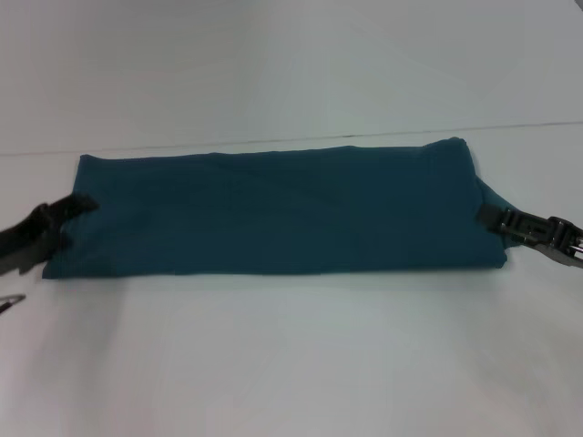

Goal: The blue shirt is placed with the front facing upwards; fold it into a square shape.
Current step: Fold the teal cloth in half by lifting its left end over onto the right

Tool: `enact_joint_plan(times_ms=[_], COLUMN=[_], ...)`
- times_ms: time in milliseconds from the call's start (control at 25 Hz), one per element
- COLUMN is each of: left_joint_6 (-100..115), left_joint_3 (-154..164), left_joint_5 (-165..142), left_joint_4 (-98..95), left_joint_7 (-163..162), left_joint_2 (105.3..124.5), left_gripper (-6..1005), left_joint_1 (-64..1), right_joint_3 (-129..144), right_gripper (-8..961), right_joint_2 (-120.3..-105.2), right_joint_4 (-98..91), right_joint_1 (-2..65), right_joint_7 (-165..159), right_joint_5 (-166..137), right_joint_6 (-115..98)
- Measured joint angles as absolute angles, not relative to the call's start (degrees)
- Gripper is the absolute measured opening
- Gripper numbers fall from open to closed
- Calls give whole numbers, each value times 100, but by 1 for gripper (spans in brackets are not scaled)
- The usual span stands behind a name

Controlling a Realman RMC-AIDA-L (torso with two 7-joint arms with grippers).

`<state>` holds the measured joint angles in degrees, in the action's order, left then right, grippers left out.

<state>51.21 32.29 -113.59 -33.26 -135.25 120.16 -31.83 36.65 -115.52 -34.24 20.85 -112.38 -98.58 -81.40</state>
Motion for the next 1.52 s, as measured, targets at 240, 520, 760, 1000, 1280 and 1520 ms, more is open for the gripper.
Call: enact_joint_plan(times_ms=[240, 520, 760, 1000, 1280, 1520], left_joint_6=[4707, 3622, 3153, 2966, 2998, 3170], left_joint_3=[3282, 3589, 3691, 3692, 3691, 3701], left_joint_5=[-11225, -11272, -11276, -11276, -11276, -11661], left_joint_4=[-3394, -2901, -2559, -2422, -2417, -2452], left_joint_7=[-11941, -11454, -11514, -11480, -11476, -12071], left_joint_2=[12140, 12201, 12190, 12187, 12176, 11951], left_gripper=[830, 831, 833, 834, 835, 836], left_joint_1=[-3606, -4001, -4104, -4119, -4097, -4147], right_joint_3=[3665, 3665, 3665, 3665, 3664, 3656], right_gripper=[591, 591, 590, 590, 592, 592], right_joint_2=[-11558, -11568, -11565, -11566, -11552, -11543], right_joint_4=[-3407, -3408, -3408, -3392, -3323, -3322], right_joint_1=[2063, 2072, 2064, 2071, 2097, 2095], right_joint_7=[-11214, -11242, -11257, -11258, -11254, -11257], right_joint_5=[-9862, -9862, -9862, -9861, -9861, -9861], right_joint_6=[-8134, -8155, -8140, -8130, -8122, -8115])
